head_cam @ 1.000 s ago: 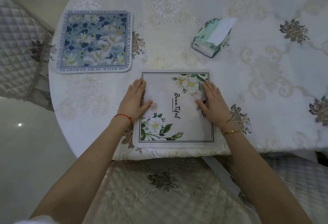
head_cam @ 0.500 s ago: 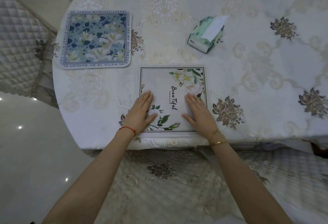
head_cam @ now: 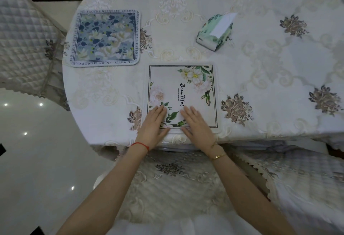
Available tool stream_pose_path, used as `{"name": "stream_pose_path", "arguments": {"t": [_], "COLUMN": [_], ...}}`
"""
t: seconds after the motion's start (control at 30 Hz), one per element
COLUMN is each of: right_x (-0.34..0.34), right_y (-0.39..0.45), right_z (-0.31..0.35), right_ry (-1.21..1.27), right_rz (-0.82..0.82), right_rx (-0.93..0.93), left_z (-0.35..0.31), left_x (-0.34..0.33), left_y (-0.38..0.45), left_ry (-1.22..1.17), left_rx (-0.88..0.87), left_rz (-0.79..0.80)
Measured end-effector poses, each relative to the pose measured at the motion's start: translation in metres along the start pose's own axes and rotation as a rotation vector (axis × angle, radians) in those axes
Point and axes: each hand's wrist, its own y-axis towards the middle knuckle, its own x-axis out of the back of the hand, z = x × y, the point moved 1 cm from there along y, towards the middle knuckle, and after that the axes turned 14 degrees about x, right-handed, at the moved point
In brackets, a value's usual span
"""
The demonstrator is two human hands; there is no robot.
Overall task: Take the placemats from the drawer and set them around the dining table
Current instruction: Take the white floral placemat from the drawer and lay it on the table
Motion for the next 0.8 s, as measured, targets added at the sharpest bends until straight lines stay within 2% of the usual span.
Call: {"name": "stream_pose_path", "arguments": {"t": [0.47, 0.57, 0.8], "right_x": [0.023, 0.03, 0.038], "right_y": [-0.073, -0.06, 0.032], "right_z": [-0.043, -0.043, -0.045], "right_ry": [0.111, 0.1, 0.061], "right_rz": [-0.148, -0.175, -0.086], "right_rx": [-0.207, -0.217, -0.095], "left_z": [0.023, 0.016, -0.006], "left_x": [0.007, 0.01, 0.02], "left_y": [-0.009, -0.001, 0.055], "left_ry": [0.016, -0.014, -0.035], "left_rx": [0.037, 0.041, 0.011], "left_rz": [0.01, 0.004, 0.031]}}
